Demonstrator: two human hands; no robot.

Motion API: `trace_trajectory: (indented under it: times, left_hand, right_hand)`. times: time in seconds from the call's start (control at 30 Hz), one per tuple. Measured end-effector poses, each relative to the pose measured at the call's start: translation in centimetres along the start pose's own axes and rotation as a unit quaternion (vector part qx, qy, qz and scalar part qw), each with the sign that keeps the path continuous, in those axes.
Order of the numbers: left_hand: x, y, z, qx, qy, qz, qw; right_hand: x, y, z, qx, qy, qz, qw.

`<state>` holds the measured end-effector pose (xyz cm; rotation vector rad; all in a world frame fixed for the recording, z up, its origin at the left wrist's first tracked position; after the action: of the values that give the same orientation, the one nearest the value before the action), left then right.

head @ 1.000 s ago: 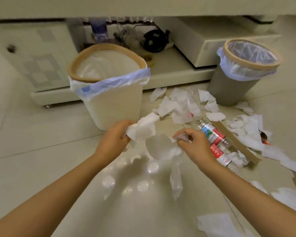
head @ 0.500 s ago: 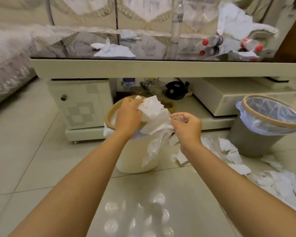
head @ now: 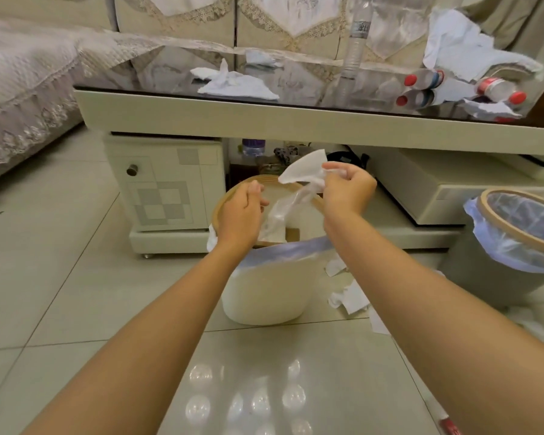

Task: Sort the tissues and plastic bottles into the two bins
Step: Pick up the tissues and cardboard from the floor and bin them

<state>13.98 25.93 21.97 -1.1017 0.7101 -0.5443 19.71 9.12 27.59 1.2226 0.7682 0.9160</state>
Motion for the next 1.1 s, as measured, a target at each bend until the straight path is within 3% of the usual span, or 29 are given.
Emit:
trace_trajectory:
  times: [0.2,0.37,0.53,0.7,0.9,1.1]
  left_hand:
    - [-0.3,0.4,0.3,0.006,-0.019,-0.009,1.000]
    - [-0.1,0.0,-0.2,0.036,-0.003,0.000,0.999]
    - [-0.1,-1.4,-2.3,0.050,0.004,-0.013,0.999]
    - [1.6,-3.3,-6.8,0.102,0.091,0.002,0.991]
    - [6.2,-3.2,-14.9,0.141,0.210,0.058,0.966]
    - [12.2,-5.7,-18.6,0.166,0.342,0.208,0.901]
  right_hand:
    - [2.0,-5.1,-1.4,0.068,0.182,-0.157,0.968]
    - [1.1,-5.3,-1.3,-0.009,0.199,-0.182,0.963]
    - [-1.3,-3.8,-2.7,-0.019,0.266,-0.096,0.959]
    - [-7.9,-2.9,-5.8,-0.091,0.311,-0.099,0.941]
    - [-18.0,-7.1,-7.5,-0.089,0.334,-0.194,0.918]
    - [-26.2,-8.4,-5.4,-0.080,0.348,-0.228,0.906]
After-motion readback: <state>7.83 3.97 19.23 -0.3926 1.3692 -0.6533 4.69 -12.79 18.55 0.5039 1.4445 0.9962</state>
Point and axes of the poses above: each hand's wrist, its own z-axis towards the middle knuckle, its own x-axis out of the palm, y = z × x, the point moved 5 cm from there along z, towards the middle knuckle, and after that the axes turned 7 degrees about -y, right-handed, at the moved point
